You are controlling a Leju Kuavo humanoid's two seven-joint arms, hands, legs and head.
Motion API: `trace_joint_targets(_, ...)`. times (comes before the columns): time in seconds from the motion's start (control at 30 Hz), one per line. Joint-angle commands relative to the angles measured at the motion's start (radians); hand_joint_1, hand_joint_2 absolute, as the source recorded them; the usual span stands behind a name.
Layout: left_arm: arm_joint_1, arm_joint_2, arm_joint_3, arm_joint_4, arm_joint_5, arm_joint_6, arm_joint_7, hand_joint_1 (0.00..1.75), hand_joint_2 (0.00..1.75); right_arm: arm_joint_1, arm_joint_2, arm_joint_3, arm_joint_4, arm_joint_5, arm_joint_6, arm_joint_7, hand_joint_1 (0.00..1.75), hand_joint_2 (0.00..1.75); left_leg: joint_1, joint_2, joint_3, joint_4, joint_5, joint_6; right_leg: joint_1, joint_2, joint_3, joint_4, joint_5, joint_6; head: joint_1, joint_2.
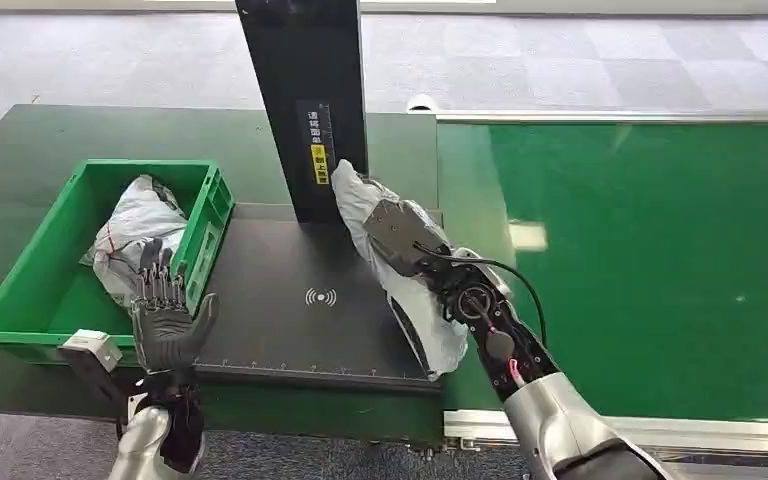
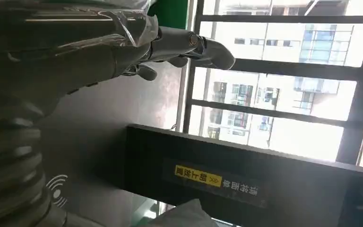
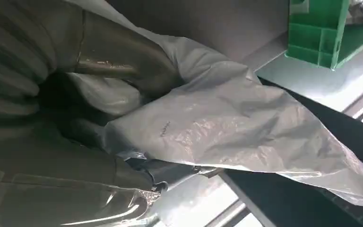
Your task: Moved the parcel from conveyor to table for the left to box.
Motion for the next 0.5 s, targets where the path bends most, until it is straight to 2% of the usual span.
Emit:
trace_joint_targets(0.03, 0.004, 0.029, 0.081, -0.015, -0.003, 0.024, 0.0, 0.0, 1.75, -0.11, 0.062, 0.078, 0.18, -0.011, 0.014, -0.004, 1.75, 1.75, 0.0, 0.003, 0.001, -0.001, 0.0, 0.0, 0.0, 0.003, 0.0, 0.0, 0.001, 0.0, 0.0, 0.0)
trace_joint_targets(0.13, 0.0, 0.024, 0.092, -0.009, -0.006, 0.018, 0.002, 0.0, 1.75, -0.13, 0.087, 0.088, 0.184, -0.02, 0.015, -0.019, 1.75, 1.75, 0.0, 0.006, 0.001, -0.001, -0.001, -0.001, 0.0, 0.006, -0.001, 0.0, 0.001, 0.0, 0.0, 0.0)
trace_joint_targets(0.23, -0.016, 0.019, 0.09, 0.014, -0.008, 0.016, 0.0, 0.0, 1.75, -0.138, 0.09, 0.091, 0.191, -0.023, 0.014, -0.015, 1.75, 1.75, 0.0, 0.001, 0.0, 0.0, 0.0, 0.0, 0.0, 0.002, -0.001, 0.001, 0.0, 0.0, 0.0, 0.0)
trace_joint_targets(0.47, -0.014, 0.016, 0.094, 0.014, -0.012, 0.015, -0.004, 0.0, 1.75, -0.139, 0.087, 0.098, 0.198, -0.025, 0.0, -0.015, 1.75, 1.75, 0.0, 0.001, 0.0, -0.001, 0.0, 0.0, 0.0, 0.001, 0.0, 0.0, 0.0, 0.0, 0.0, 0.0)
trace_joint_targets(0.5, -0.012, 0.014, 0.096, 0.011, -0.013, 0.016, -0.004, 0.0, 1.75, -0.143, 0.09, 0.096, 0.204, -0.022, -0.021, 0.008, 0.0, 1.75, 0.0, 0.001, 0.001, -0.001, 0.0, 0.0, 0.0, 0.001, 0.0, -0.001, 0.001, 0.0, 0.0, 0.0)
